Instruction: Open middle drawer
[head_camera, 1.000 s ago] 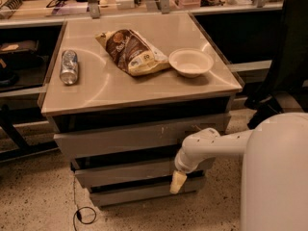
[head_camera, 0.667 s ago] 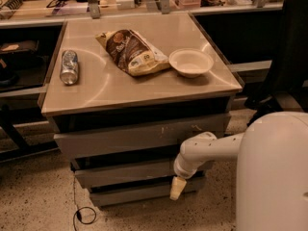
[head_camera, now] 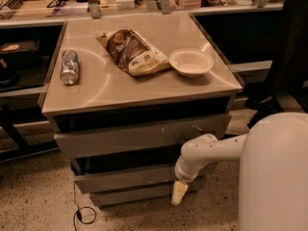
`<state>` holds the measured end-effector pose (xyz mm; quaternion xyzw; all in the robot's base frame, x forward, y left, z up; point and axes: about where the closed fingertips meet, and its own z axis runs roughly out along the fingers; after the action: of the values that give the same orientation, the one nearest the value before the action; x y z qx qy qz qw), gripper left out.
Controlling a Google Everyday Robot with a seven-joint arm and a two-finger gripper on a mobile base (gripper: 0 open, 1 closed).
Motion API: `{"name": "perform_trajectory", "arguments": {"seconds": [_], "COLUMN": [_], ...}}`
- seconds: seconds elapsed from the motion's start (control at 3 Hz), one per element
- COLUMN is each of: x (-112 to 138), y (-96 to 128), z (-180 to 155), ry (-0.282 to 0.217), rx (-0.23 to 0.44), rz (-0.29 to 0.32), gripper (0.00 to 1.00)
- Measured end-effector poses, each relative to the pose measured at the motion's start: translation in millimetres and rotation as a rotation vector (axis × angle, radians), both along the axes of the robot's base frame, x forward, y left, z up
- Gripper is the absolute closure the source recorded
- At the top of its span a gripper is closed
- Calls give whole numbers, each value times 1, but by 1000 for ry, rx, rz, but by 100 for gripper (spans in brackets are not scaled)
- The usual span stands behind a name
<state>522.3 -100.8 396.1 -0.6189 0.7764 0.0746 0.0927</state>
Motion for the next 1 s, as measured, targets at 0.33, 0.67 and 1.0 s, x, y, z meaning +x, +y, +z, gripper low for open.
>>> {"name": "perform_trajectory", "arguments": {"seconds": [0.33, 0.67, 1.0], "x": [-19, -63, -149], "y": [-4, -14, -36], "z": [9, 30, 66], "ry": [21, 61, 150], "rx": [-1, 1, 12], "rz": [-3, -14, -70], "gripper": [0, 0, 0]}}
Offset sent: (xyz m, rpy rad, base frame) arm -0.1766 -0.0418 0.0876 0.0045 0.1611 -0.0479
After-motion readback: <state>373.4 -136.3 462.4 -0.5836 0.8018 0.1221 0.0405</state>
